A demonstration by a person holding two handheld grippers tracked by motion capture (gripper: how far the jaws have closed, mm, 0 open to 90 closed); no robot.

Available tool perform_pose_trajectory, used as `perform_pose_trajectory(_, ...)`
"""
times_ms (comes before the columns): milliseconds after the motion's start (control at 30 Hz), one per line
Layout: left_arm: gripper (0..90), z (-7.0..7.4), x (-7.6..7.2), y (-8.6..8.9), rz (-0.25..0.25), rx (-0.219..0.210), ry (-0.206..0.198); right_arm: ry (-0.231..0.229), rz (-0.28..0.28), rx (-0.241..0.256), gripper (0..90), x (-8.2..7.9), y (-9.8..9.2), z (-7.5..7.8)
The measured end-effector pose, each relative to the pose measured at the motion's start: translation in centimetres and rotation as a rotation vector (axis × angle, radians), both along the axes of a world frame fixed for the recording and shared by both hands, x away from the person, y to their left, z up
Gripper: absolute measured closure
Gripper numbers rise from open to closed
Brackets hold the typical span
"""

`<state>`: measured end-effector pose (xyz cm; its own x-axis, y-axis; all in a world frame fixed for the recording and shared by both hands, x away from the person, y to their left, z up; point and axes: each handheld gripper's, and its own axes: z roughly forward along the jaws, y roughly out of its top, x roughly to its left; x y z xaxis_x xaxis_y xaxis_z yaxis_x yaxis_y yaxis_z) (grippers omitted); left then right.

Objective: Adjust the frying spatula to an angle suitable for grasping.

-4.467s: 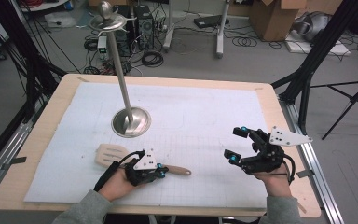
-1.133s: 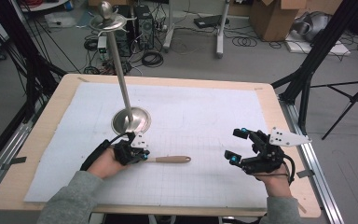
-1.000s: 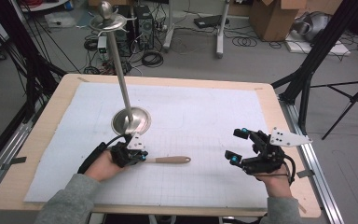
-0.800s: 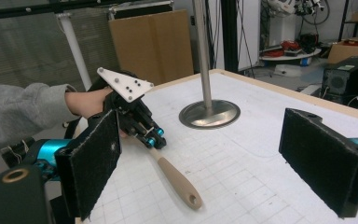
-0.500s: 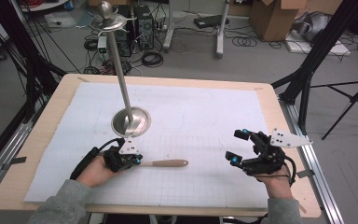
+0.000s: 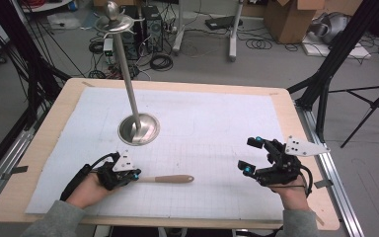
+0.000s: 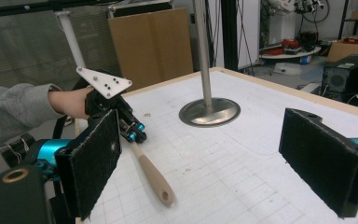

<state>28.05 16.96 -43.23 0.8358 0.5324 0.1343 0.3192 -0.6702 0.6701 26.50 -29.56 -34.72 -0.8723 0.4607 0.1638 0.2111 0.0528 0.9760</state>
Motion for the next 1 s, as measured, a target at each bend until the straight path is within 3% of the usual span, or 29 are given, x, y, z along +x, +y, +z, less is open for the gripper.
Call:
perform_pose_trajectory(100,89.9,0.2,0.2,-0.2,0.001,-0.010,0.005,0.002,-0.002,-0.002,11.9,0.1,0.0,0.0)
perform_pose_trajectory(167,89.9,0.6,0.1,-0.4,-0.012,-0.057,-0.005,0.000,-0.001,0.001,11.9,0.1,0.0,0.0)
perform_pose_trajectory(300,89.9,2.0,-0.2,-1.6,-0.068,-0.107,-0.038,-0.005,-0.003,0.007,11.9,0.3,-0.1,0.0)
perform_pose_trajectory(500,89.8,2.3,-0.8,-4.1,-0.138,-0.173,-0.023,-0.002,0.004,0.008,11.9,0.3,0.1,0.0)
perform_pose_trajectory(767,89.8,1.1,-1.1,-6.1,-0.178,-0.213,0.003,-0.002,-0.003,0.016,11.9,0.2,-0.2,0.0)
perform_pose_trajectory(1000,89.7,0.5,-1.7,-7.9,-0.203,-0.210,0.014,-0.001,-0.002,0.016,11.9,0.2,-0.2,0.0)
